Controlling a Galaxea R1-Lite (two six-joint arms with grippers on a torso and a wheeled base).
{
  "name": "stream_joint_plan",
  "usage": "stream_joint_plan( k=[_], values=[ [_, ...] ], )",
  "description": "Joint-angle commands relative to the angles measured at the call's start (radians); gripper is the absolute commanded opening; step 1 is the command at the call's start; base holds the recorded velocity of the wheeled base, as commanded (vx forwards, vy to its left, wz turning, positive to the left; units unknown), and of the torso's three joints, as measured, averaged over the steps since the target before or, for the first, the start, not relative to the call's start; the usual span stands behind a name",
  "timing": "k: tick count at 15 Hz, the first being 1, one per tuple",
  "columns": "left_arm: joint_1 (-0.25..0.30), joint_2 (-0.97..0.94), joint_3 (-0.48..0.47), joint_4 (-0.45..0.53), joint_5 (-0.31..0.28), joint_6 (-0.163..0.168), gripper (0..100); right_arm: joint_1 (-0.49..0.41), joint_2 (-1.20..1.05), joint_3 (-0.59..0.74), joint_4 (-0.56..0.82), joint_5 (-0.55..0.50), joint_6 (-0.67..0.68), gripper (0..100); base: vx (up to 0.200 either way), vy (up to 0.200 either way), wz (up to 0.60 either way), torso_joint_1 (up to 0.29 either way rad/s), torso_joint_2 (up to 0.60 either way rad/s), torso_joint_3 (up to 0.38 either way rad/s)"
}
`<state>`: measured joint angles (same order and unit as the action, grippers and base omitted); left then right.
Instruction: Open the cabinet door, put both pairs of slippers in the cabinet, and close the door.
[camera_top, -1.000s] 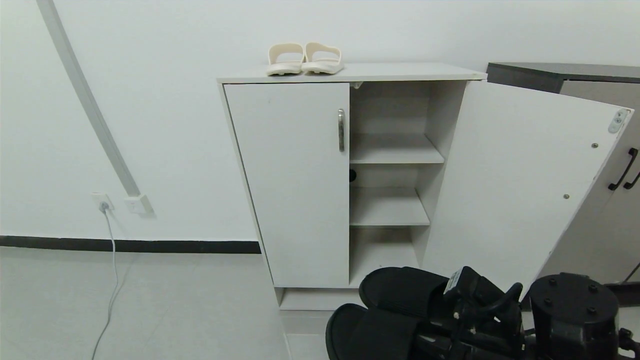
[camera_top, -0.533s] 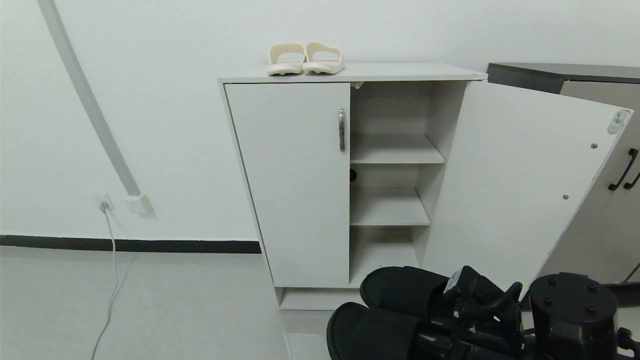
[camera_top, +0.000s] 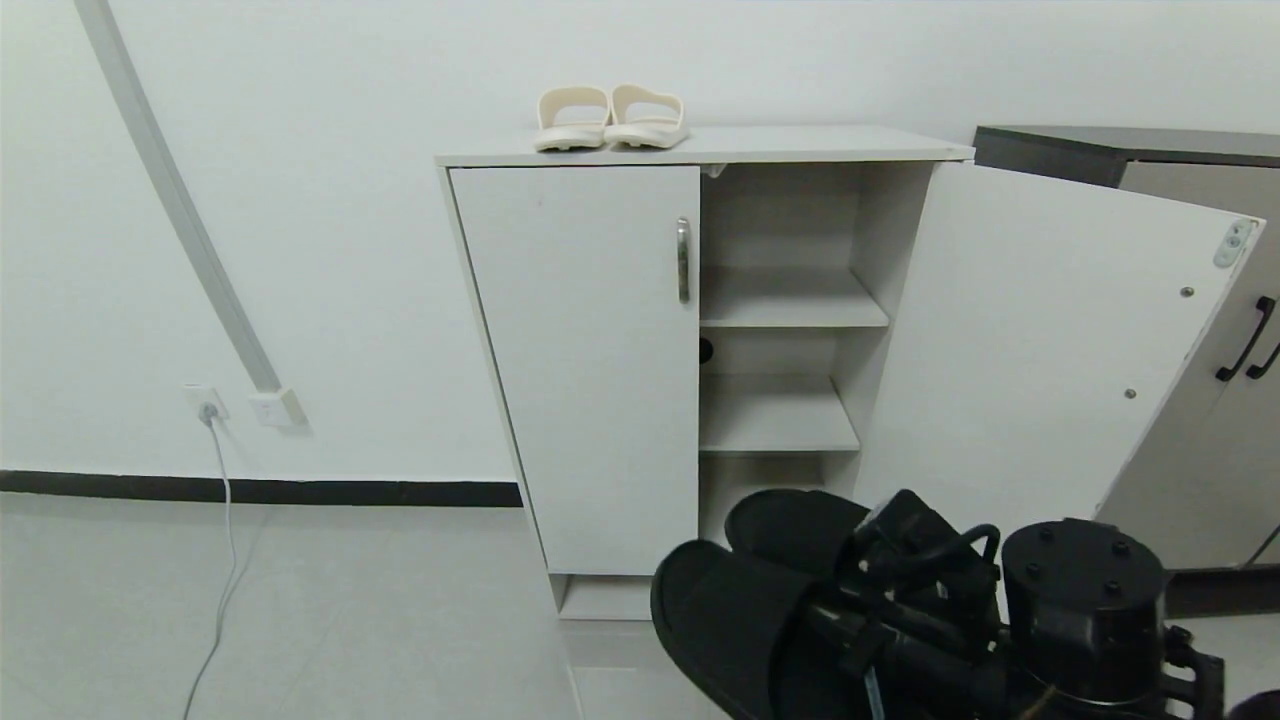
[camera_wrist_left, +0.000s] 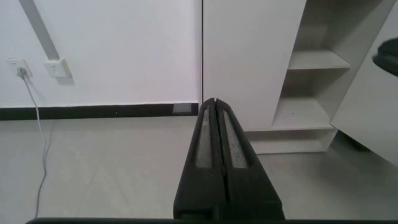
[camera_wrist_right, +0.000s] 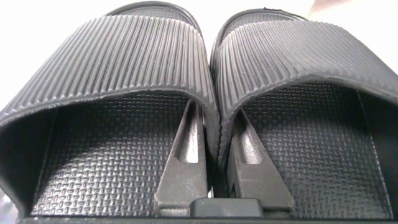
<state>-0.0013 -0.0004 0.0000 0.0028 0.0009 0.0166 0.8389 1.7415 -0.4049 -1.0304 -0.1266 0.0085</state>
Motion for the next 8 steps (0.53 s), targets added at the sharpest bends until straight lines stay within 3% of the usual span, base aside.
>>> stream_joint_plan(
  k=[1,3,4,6,8],
  values=[
    [0.000,0.000,0.000,0.000,0.001,0.000,0,0.000,0.202,-0.161,-0.112,-0.196,0.051,0,0.000,0.000,0.00,0.000,0.00,0.000],
    [0.000,0.000,0.000,0.000,0.002,0.000,0,0.000,0.288,-0.284,-0.100,-0.389,0.065,0,0.000,0.000,0.00,0.000,0.00,0.000],
    [0.000,0.002,0.000,0.000,0.002,0.000,0,0.000,0.306,-0.307,-0.100,-0.423,0.071,0,0.000,0.000,0.00,0.000,0.00,0.000],
    [0.000,0.000,0.000,0.000,0.002,0.002,0,-0.015,0.438,-0.454,-0.103,-0.634,0.134,0,0.000,0.000,0.00,0.000,0.00,0.000],
    [0.000,0.000,0.000,0.000,0.002,0.002,0,-0.054,0.530,-0.545,-0.106,-0.703,0.156,0,0.000,0.000,0.00,0.000,0.00,0.000]
  ],
)
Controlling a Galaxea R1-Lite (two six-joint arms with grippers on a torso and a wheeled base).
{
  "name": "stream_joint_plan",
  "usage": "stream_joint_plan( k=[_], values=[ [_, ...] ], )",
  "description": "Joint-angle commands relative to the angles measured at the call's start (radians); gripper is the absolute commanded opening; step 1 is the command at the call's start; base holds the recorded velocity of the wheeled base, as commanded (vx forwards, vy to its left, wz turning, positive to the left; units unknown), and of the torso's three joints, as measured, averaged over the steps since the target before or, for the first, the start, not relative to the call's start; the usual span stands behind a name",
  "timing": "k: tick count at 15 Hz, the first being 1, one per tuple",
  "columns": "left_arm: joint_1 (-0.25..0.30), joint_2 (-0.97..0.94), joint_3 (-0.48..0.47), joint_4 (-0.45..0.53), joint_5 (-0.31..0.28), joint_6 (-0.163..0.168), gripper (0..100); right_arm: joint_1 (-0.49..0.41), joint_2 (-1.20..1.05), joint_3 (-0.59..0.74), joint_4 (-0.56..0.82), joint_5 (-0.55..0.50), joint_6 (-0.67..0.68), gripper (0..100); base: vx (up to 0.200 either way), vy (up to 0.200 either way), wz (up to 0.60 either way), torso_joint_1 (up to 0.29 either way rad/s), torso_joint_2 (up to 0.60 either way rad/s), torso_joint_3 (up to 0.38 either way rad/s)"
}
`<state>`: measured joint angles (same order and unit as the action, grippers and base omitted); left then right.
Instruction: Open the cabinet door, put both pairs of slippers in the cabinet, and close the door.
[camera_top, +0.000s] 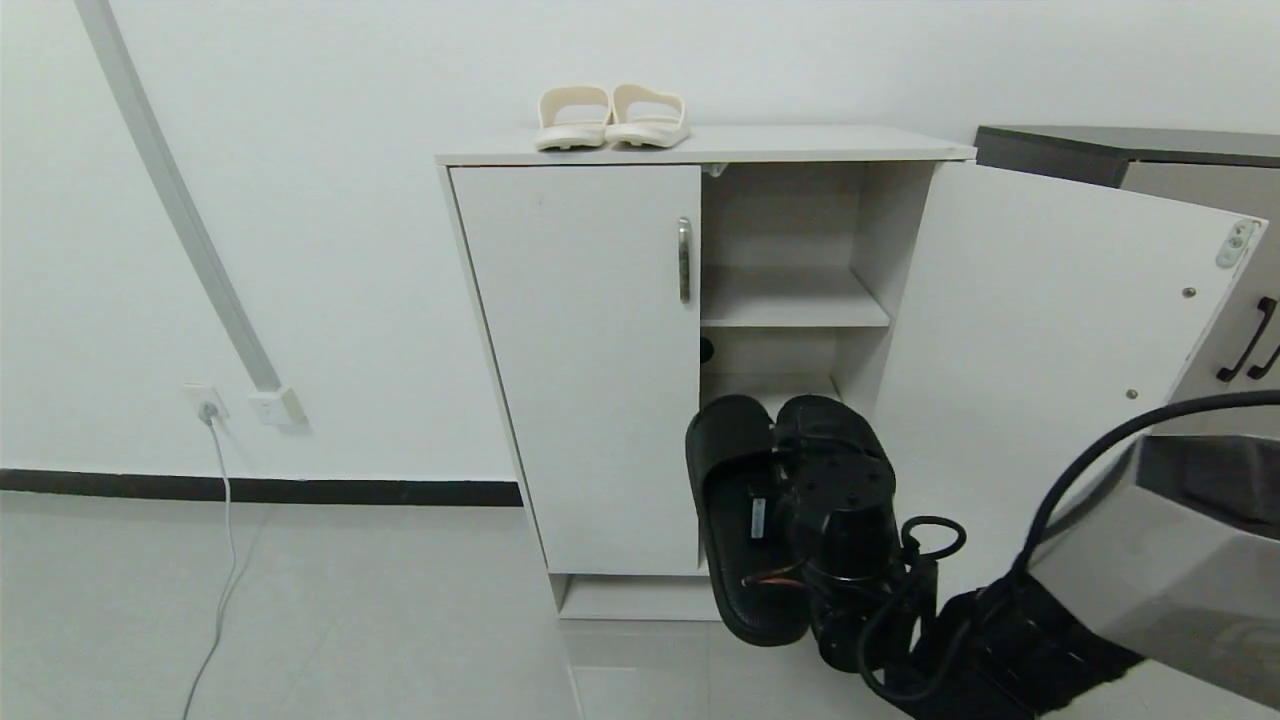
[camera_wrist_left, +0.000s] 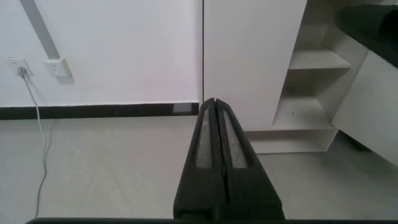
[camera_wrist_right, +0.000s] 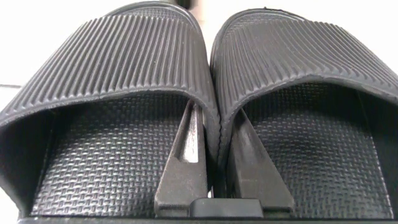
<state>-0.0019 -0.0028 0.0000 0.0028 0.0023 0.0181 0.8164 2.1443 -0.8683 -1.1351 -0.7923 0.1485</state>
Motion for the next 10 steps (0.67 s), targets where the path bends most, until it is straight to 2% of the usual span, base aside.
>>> stream_joint_plan(
  k=[1,7,10],
  values=[
    [0.000,0.003,0.000,0.000,0.001,0.000,0,-0.040,0.148,-0.089,-0.003,-0.039,0.019,0,0.000,0.000,0.00,0.000,0.00,0.000],
    [0.000,0.004,0.000,0.000,0.001,0.000,0,-0.048,0.167,-0.090,-0.018,-0.039,0.019,0,0.000,-0.200,0.00,0.005,0.00,0.002],
    [0.000,0.003,0.000,0.000,0.001,0.000,0,-0.048,0.195,-0.104,-0.029,-0.039,0.017,0,0.000,0.000,0.00,0.000,0.00,0.000]
  ],
)
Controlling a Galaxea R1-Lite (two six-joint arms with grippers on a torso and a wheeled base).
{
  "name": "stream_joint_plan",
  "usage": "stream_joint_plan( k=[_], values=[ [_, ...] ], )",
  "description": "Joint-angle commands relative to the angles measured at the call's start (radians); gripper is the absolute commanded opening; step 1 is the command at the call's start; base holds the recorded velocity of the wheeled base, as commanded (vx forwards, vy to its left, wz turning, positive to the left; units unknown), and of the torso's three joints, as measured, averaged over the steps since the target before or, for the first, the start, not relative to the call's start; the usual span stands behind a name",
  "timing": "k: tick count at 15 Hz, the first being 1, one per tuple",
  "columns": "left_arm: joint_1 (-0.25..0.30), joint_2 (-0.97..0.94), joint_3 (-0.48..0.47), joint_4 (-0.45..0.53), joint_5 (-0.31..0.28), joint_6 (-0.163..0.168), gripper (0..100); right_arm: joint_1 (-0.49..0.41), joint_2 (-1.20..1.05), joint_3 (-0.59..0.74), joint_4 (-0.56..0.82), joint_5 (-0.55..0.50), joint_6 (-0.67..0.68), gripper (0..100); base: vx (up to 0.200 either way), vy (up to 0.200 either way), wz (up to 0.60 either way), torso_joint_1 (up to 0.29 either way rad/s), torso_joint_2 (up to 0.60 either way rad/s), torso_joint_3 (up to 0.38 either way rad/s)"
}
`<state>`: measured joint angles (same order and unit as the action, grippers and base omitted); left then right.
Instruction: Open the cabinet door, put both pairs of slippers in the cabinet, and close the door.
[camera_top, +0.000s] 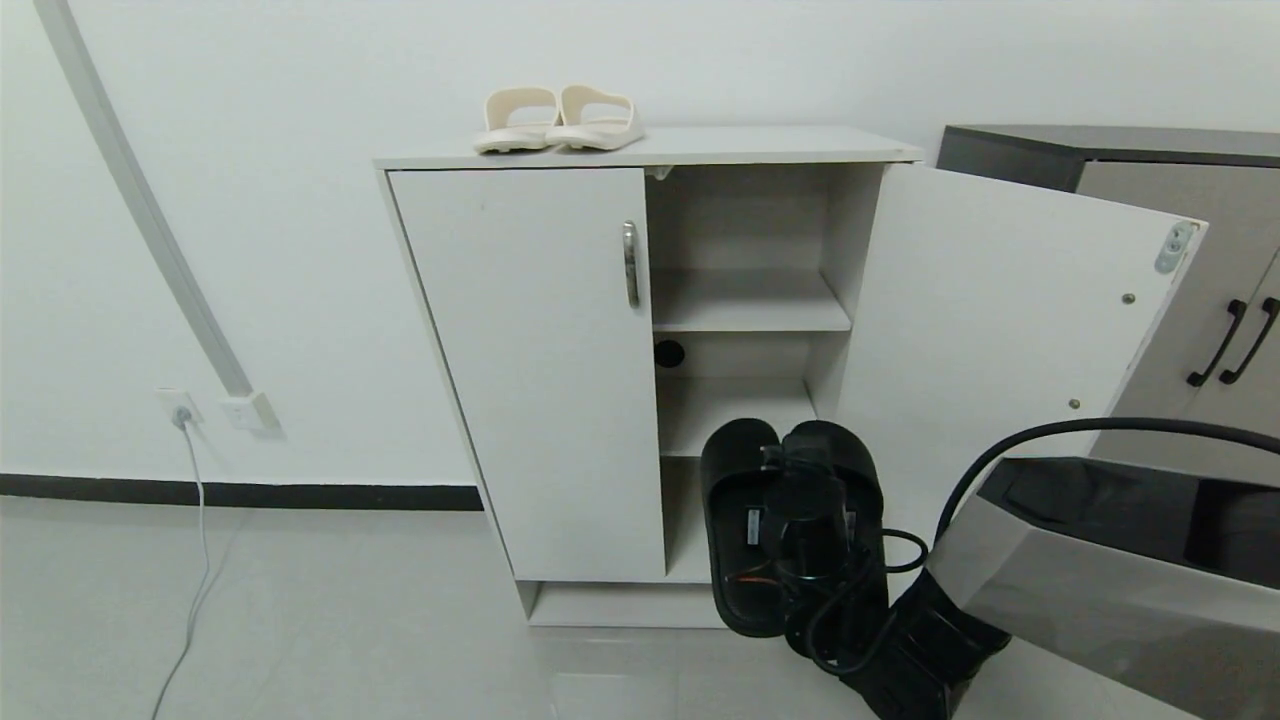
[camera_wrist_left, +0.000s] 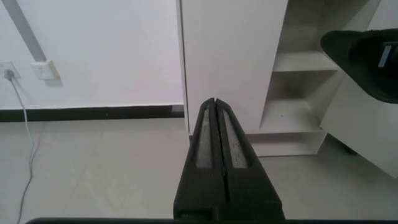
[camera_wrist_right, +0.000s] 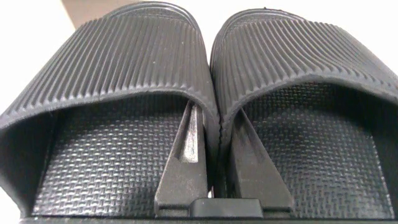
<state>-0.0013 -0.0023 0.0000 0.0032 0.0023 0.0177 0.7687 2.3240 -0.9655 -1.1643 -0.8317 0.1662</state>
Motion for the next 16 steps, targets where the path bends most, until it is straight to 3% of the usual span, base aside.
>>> stream_joint_plan(
  k=[1,8,16],
  values=[
    [0.000,0.002,0.000,0.000,0.001,-0.001,0,0.000,0.023,-0.010,-0.006,0.000,-0.001,0,0.000,0.000,0.00,0.000,0.00,0.000],
    [0.000,0.002,0.000,0.000,0.001,0.001,0,0.001,0.049,-0.010,-0.031,0.069,-0.004,0,0.000,0.000,0.00,0.000,0.00,0.000],
    [0.000,0.004,0.000,0.000,-0.001,0.001,0,-0.006,0.113,-0.137,0.152,0.132,0.053,0,0.000,0.000,0.00,0.000,0.00,0.000]
  ],
)
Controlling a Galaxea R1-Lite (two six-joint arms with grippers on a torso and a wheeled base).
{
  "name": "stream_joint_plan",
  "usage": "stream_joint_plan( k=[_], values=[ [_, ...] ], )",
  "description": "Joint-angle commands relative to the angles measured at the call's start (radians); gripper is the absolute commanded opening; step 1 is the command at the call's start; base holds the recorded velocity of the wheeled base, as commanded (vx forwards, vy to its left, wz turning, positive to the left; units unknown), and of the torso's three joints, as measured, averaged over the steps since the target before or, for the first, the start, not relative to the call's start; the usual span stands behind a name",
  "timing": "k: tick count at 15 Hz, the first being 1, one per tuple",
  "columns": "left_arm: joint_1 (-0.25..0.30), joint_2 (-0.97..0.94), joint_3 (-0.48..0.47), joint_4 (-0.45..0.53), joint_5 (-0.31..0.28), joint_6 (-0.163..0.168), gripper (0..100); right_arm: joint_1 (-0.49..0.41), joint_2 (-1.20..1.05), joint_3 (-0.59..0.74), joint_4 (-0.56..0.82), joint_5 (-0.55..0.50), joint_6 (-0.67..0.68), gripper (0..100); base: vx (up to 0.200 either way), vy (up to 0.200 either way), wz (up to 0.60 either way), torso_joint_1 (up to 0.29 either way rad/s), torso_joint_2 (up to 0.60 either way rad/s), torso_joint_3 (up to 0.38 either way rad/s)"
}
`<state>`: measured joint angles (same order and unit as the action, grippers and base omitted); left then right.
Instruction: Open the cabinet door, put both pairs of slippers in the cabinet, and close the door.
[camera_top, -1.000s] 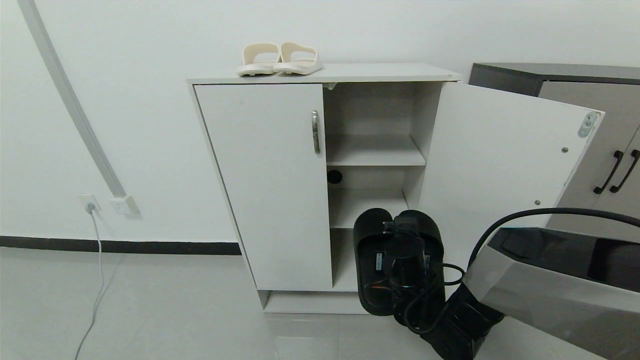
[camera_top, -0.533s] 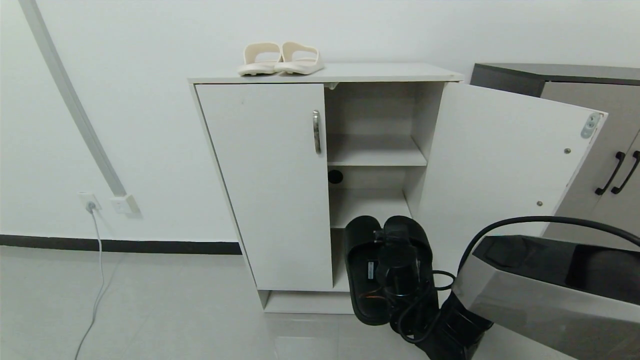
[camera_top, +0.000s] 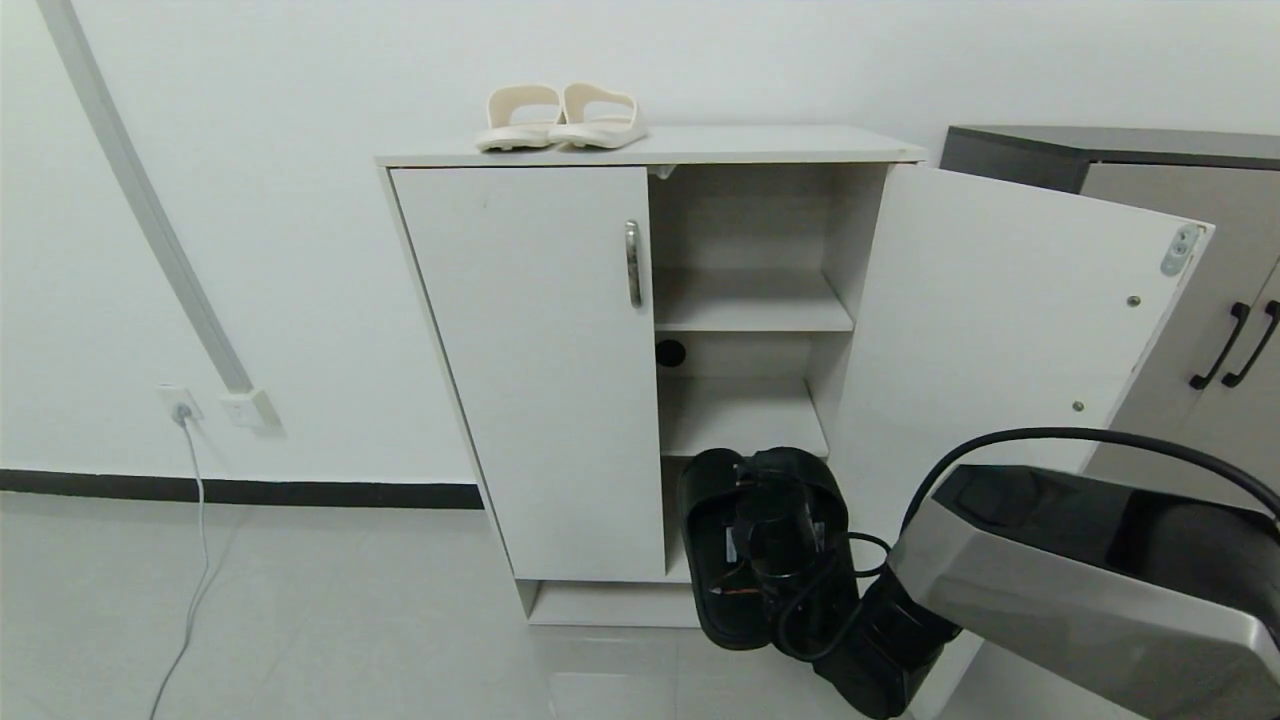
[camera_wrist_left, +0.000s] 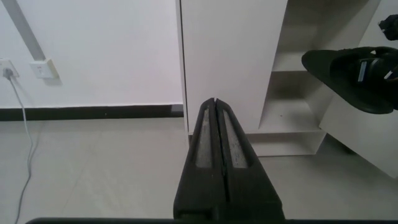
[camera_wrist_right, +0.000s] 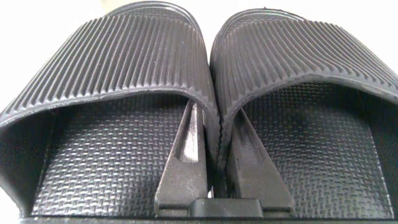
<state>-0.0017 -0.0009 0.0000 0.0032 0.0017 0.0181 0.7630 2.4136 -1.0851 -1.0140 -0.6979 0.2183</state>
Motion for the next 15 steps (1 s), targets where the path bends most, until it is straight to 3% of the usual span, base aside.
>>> stream_joint_plan(
  k=[1,11,15],
  values=[
    [0.000,0.001,0.000,0.000,0.000,0.000,0,-0.001,0.025,-0.019,0.002,0.008,0.001,0,0.000,0.000,0.00,0.007,0.00,-0.085],
    [0.000,0.001,0.000,0.000,0.000,0.000,0,-0.011,0.087,-0.075,0.002,0.009,0.010,0,0.000,0.000,0.00,0.003,0.00,-0.184],
    [0.000,0.001,0.000,0.000,0.000,-0.001,0,-0.024,0.098,-0.068,-0.198,0.000,-0.057,0,0.000,0.000,0.00,0.001,0.00,-0.086]
  ],
)
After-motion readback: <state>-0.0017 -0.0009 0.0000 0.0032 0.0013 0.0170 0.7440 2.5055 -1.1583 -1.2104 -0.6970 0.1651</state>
